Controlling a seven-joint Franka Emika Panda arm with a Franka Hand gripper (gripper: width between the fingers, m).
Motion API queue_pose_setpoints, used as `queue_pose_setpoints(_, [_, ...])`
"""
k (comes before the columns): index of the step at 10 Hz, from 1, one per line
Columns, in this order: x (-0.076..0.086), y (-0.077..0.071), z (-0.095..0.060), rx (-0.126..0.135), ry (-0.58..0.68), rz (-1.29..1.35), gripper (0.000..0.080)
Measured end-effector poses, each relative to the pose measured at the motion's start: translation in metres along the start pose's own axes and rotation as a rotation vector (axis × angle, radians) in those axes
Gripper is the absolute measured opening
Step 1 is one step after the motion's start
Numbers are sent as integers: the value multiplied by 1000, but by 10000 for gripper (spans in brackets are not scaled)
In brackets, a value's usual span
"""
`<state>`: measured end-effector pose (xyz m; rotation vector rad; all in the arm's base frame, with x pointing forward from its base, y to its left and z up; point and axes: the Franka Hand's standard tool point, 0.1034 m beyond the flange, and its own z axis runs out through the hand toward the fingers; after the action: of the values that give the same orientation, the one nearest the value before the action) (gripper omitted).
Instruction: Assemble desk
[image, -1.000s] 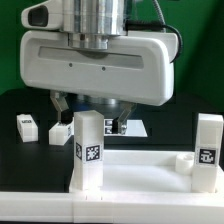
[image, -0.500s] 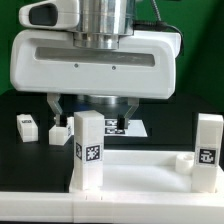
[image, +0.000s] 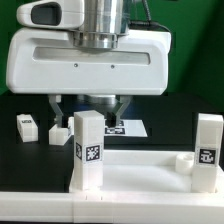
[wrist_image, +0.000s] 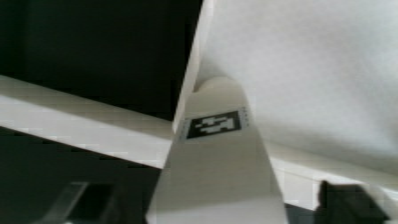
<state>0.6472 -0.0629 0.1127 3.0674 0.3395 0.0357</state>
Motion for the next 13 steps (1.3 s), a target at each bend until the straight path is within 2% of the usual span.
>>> queue_pose_setpoints(1, [0,0,0,0,0,4,425])
queue_pose_setpoints(2, [0,0,0,1,0,22,290])
queue_pose_setpoints(4, [0,0,1,4,0,58,290])
queue_pose_setpoints(9, [1,0,1,24,0,644,290])
queue_pose_setpoints(12, [2,-1,2,55,-9,1065,290])
queue_pose_setpoints(13, [4,2,1,57,-21,1239,290])
